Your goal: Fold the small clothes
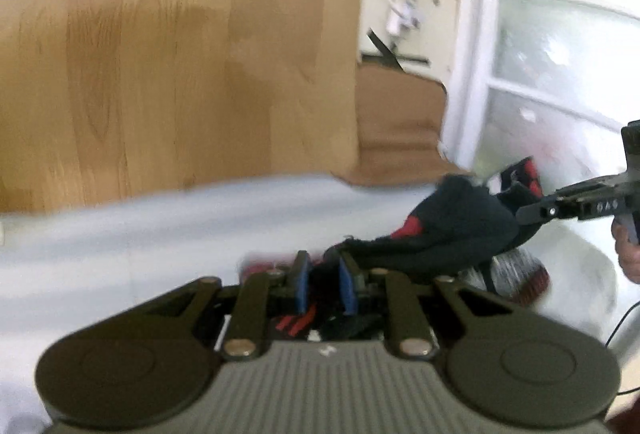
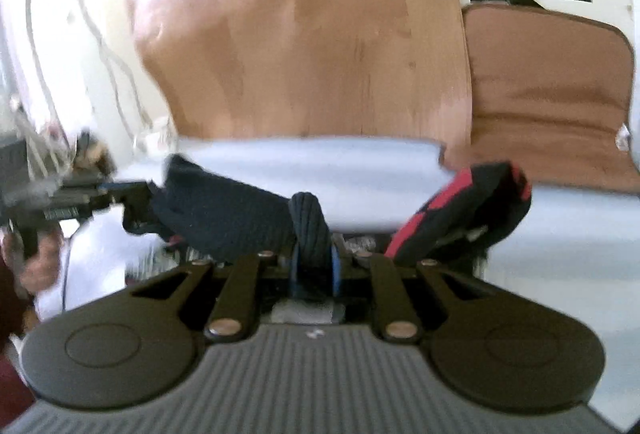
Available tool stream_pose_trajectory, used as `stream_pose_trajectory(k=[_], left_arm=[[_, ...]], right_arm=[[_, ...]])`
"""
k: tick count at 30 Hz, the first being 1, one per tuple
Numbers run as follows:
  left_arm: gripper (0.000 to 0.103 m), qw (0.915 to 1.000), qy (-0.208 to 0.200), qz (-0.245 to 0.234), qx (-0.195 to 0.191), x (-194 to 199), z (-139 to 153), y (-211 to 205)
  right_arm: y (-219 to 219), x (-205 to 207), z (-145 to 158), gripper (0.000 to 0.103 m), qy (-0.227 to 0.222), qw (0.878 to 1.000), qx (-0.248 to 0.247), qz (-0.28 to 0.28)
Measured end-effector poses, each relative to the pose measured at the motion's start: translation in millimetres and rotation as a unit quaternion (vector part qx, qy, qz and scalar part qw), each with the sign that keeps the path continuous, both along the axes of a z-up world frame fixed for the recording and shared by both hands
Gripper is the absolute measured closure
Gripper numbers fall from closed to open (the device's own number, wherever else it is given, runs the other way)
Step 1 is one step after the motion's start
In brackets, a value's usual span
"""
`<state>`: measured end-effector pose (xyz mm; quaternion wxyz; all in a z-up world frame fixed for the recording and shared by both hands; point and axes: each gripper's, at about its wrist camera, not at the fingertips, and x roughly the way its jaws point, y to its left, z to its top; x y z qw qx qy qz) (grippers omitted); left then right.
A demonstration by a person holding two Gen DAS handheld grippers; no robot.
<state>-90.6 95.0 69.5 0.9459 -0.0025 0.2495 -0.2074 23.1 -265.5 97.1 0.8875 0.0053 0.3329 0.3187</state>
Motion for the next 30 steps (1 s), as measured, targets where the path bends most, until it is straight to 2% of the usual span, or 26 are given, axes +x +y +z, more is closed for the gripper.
stream_pose_trajectory(k=[3,4,6,8,10,12,15,17,19,20,21,22,23,24,25,28,30], left_arm=[[0.08,0.9992,0.035,-0.005,0.019,-22,-27,-8],[0.079,0.9988,0.043,-0.007,0.022,-28,-32,-9],[0.068,0.9988,0.046,-0.008,0.018,-38,-32,-7],[0.064,0.9996,0.027,-0.008,-0.004,-47,-17,3],[0.06,0.999,0.002,0.005,-0.044,-51,5,21],[0.06,0.9963,-0.013,0.014,-0.083,-44,18,29],[0.063,0.9942,-0.01,0.024,-0.104,-22,19,21],[0.065,0.9948,0.014,0.029,-0.097,1,5,8],[0.071,0.9957,0.048,0.044,-0.065,25,-16,-5],[0.076,0.995,0.07,0.06,-0.039,39,-29,-10],[0.083,0.9923,0.095,0.077,-0.017,52,-41,-12],[0.085,0.9901,0.108,0.089,-0.011,60,-50,-11],[0.085,0.9903,0.103,0.09,-0.023,61,-49,-8],[0.085,0.9888,0.114,0.091,-0.033,62,-46,-4],[0.085,0.987,0.12,0.093,-0.052,61,-40,1],[0.083,0.9881,0.085,0.088,-0.093,48,-18,6],[0.084,0.9887,0.072,0.065,-0.114,43,-5,2]], right_arm=[[4,-33,-40,0.082,0.026,0.999,-0.024,-0.008],[6,-36,-51,0.076,0.037,0.999,-0.035,-0.014],[5,-39,-61,0.067,0.045,0.998,-0.044,-0.021],[-2,-43,-45,0.062,0.037,0.999,-0.023,-0.009],[-11,-52,-22,0.056,-0.004,1.0,0.012,-0.003],[-17,-50,-4,0.051,-0.043,0.998,0.037,-0.023],[-10,-31,1,0.051,-0.061,0.994,0.048,-0.077],[-4,-13,-13,0.051,-0.041,0.992,0.044,-0.109],[-6,8,-38,0.053,-0.003,0.991,0.034,-0.132],[-6,21,-53,0.056,0.021,0.988,0.013,-0.151],[-9,35,-71,0.072,0.056,0.984,0.001,-0.167],[-17,38,-76,0.074,0.062,0.982,0.023,-0.175],[-23,40,-73,0.074,0.075,0.98,0.042,-0.178],[-31,38,-66,0.073,0.085,0.978,0.059,-0.182],[-39,32,-59,0.064,0.083,0.975,0.084,-0.187],[-71,11,-40,0.039,0.058,0.963,0.143,-0.223],[-82,4,-47,0.039,0.081,0.954,0.156,-0.241]])
